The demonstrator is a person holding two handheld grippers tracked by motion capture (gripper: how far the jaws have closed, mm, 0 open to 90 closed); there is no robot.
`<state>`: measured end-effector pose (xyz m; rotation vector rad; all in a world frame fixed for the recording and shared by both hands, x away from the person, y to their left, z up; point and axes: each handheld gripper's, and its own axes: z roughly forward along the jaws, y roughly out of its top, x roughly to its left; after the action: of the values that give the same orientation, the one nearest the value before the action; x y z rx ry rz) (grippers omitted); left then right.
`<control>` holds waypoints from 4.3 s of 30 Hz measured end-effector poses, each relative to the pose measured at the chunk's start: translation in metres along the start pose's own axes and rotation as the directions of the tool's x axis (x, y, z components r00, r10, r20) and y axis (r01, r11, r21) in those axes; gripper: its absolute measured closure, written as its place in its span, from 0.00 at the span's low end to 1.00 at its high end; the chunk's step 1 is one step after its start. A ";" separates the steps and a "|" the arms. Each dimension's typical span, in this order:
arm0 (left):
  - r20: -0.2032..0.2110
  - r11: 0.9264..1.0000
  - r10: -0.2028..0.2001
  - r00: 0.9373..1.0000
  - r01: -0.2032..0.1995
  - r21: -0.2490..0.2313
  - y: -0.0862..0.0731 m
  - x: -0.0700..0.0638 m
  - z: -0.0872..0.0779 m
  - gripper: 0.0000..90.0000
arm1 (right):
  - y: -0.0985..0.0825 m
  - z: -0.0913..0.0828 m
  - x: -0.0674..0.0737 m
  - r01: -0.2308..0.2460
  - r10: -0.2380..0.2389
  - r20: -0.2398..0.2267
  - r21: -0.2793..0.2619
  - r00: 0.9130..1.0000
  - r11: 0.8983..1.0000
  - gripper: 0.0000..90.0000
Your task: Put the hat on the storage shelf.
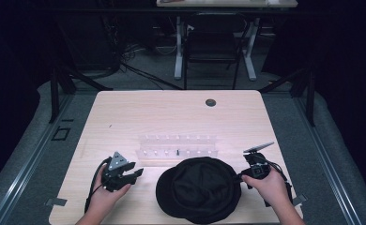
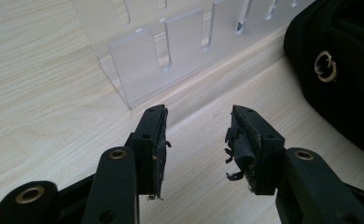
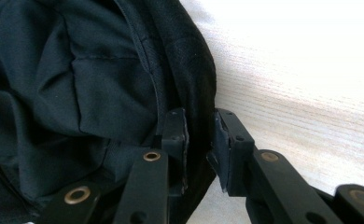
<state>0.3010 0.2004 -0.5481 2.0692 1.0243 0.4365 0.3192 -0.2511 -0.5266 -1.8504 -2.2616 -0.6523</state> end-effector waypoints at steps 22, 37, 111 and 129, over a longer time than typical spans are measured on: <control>0.006 1.000 0.005 1.000 -0.005 0.013 0.000 -0.001 0.002 0.62 | 0.014 0.007 -0.002 0.033 -0.034 0.007 0.089 0.999 0.995 0.79; 0.008 1.000 0.001 1.000 -0.001 0.007 -0.001 -0.001 0.003 0.62 | 0.013 0.011 -0.001 0.006 0.001 -0.052 0.123 0.999 0.992 0.97; 0.002 1.000 -0.014 1.000 0.014 0.001 -0.001 -0.001 0.003 0.63 | 0.008 -0.097 0.006 -0.100 0.099 0.014 0.112 0.995 0.989 0.98; -0.006 1.000 -0.019 1.000 0.019 -0.001 -0.002 -0.001 0.003 0.63 | 0.020 -0.122 0.037 -0.070 0.053 0.149 0.115 0.987 0.991 0.98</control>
<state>0.3010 0.1987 -0.5513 2.0563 1.0463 0.4337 0.3109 -0.2657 -0.3987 -1.9594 -2.2644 -0.3736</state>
